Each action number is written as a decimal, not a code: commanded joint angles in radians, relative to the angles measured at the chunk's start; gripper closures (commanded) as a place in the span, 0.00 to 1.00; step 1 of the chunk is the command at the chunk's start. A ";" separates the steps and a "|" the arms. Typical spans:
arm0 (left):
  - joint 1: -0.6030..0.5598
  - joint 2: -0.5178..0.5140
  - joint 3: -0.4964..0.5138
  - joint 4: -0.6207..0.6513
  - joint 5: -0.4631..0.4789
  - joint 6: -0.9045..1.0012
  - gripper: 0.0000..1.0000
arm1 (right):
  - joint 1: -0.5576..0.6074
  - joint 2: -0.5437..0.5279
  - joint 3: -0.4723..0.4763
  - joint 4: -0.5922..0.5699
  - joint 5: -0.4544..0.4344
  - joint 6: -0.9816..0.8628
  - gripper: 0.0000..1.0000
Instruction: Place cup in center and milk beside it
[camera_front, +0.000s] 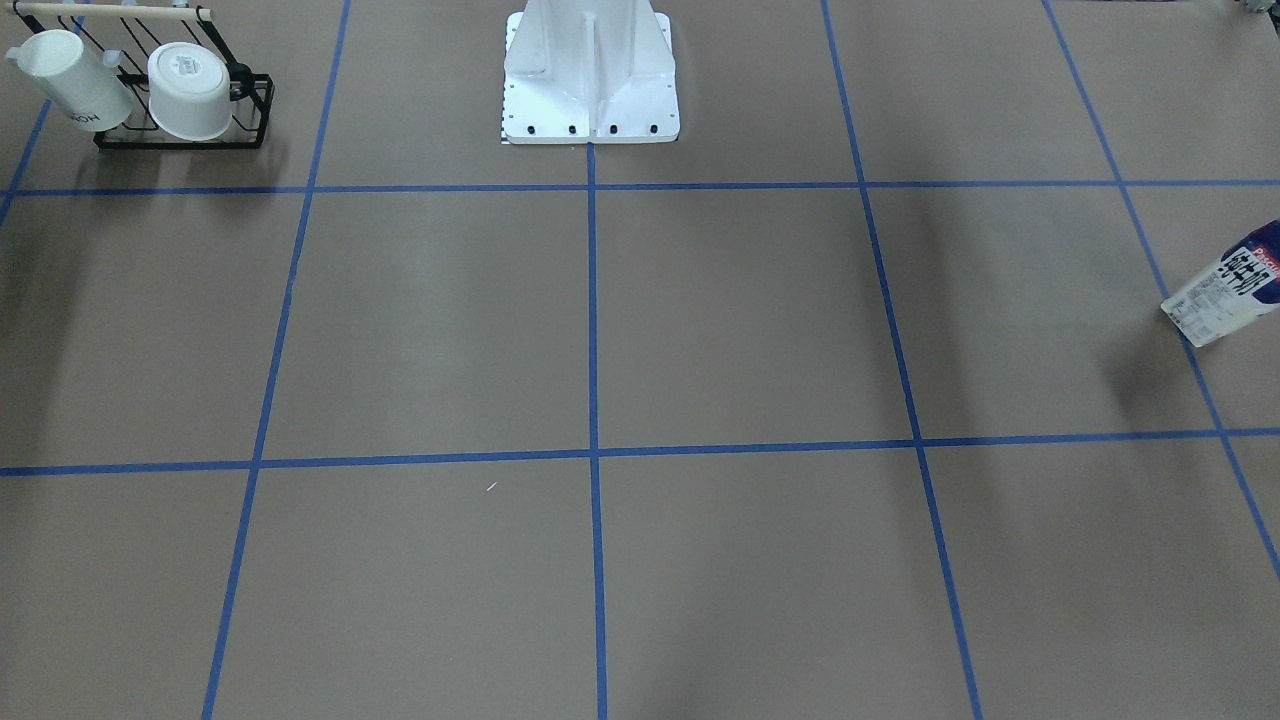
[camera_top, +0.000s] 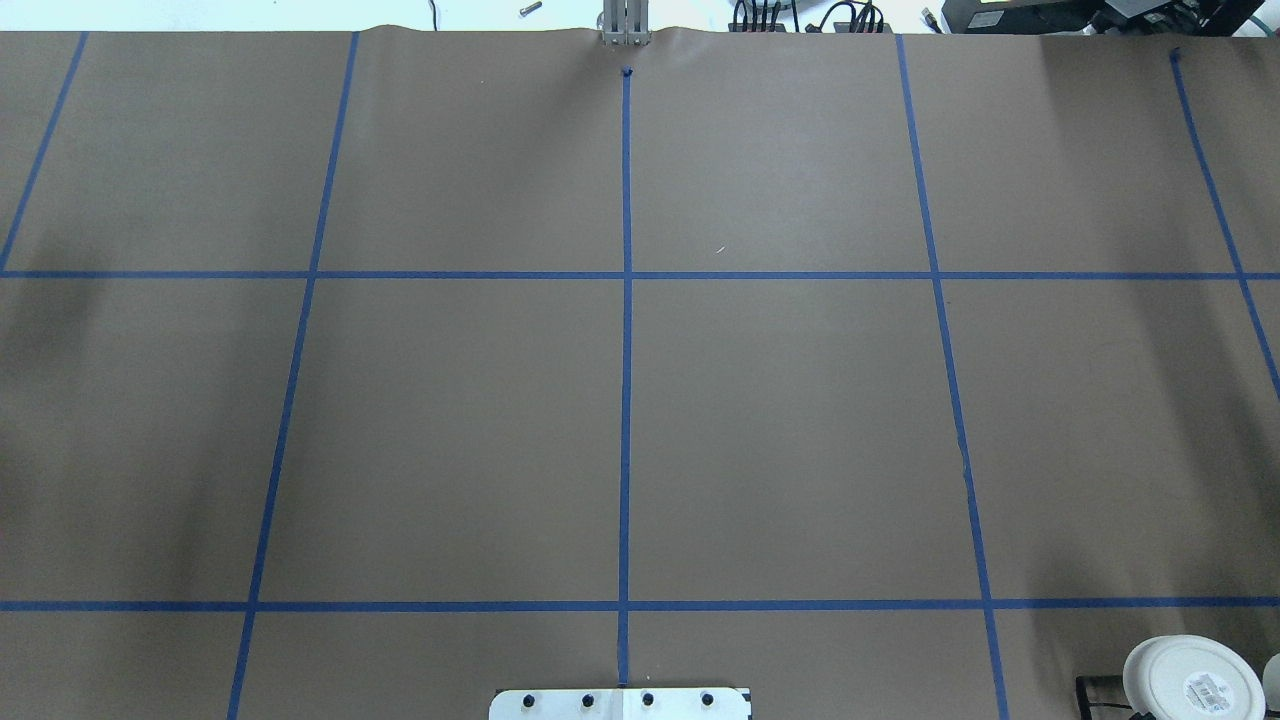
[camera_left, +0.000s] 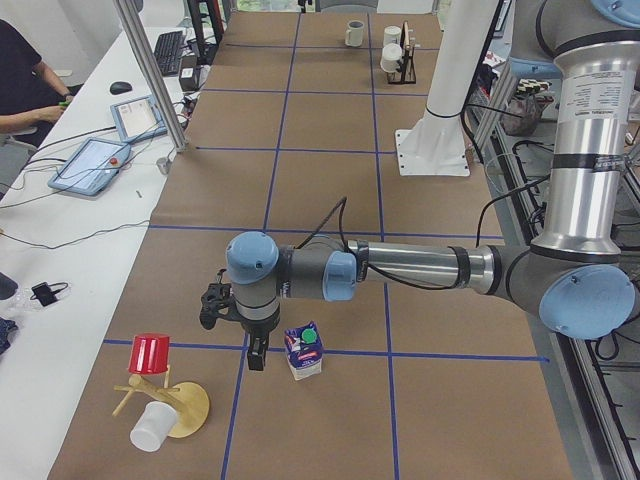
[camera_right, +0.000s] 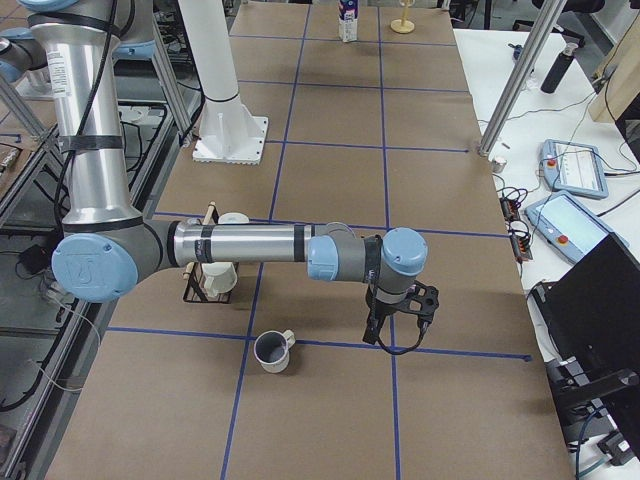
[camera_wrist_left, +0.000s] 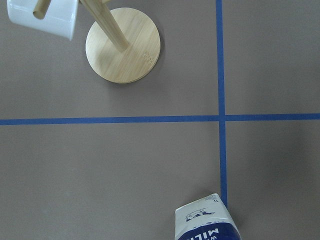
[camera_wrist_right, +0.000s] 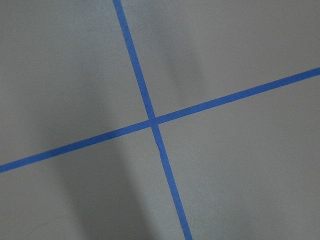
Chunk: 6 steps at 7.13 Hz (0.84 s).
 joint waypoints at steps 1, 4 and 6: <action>0.000 -0.001 -0.007 -0.002 0.000 0.001 0.02 | 0.000 0.001 0.007 0.000 0.001 -0.007 0.00; 0.000 -0.001 -0.004 -0.017 0.000 0.004 0.02 | 0.000 -0.005 0.012 0.000 0.006 -0.008 0.00; 0.000 -0.001 -0.005 -0.018 0.002 0.007 0.02 | 0.000 -0.004 0.015 0.000 0.006 -0.008 0.00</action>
